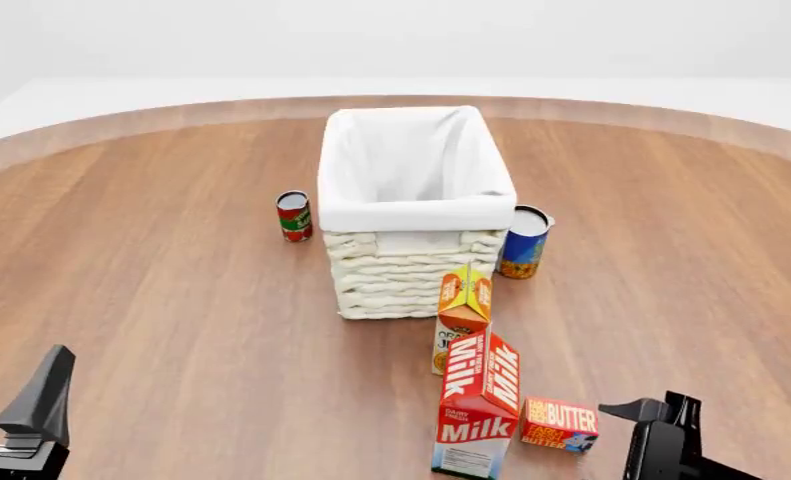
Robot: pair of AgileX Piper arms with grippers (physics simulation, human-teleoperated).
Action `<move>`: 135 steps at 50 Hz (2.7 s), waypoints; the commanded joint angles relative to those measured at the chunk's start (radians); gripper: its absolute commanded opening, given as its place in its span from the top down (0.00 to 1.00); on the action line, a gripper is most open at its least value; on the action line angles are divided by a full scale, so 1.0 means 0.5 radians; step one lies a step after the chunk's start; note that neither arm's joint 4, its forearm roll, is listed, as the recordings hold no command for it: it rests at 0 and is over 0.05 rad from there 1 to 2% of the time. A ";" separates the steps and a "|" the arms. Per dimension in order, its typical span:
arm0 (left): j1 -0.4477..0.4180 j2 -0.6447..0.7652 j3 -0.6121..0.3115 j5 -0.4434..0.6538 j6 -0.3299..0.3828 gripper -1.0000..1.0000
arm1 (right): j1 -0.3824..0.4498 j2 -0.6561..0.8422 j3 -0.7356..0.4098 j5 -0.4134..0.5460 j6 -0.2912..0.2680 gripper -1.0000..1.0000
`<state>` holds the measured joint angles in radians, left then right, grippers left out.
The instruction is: Pick up the butter and put it in the basket.
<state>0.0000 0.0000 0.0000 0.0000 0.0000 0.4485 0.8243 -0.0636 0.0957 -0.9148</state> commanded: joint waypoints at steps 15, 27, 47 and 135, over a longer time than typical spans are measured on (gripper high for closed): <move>0.000 0.000 0.000 0.000 0.000 0.00 | -0.028 0.197 0.013 -0.187 0.010 0.00; 0.000 0.000 0.000 0.000 0.000 0.00 | -0.121 0.382 0.002 -0.356 -0.015 0.00; 0.000 0.000 0.000 0.000 0.000 0.00 | -0.141 0.705 -0.038 -0.651 0.013 0.00; 0.000 0.000 0.000 0.000 0.000 0.00 | -0.463 -1.047 -0.172 0.921 -0.034 1.00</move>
<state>0.0000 0.0000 0.0000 0.0000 0.0000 0.2633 0.5929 -0.0753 0.2596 -0.9339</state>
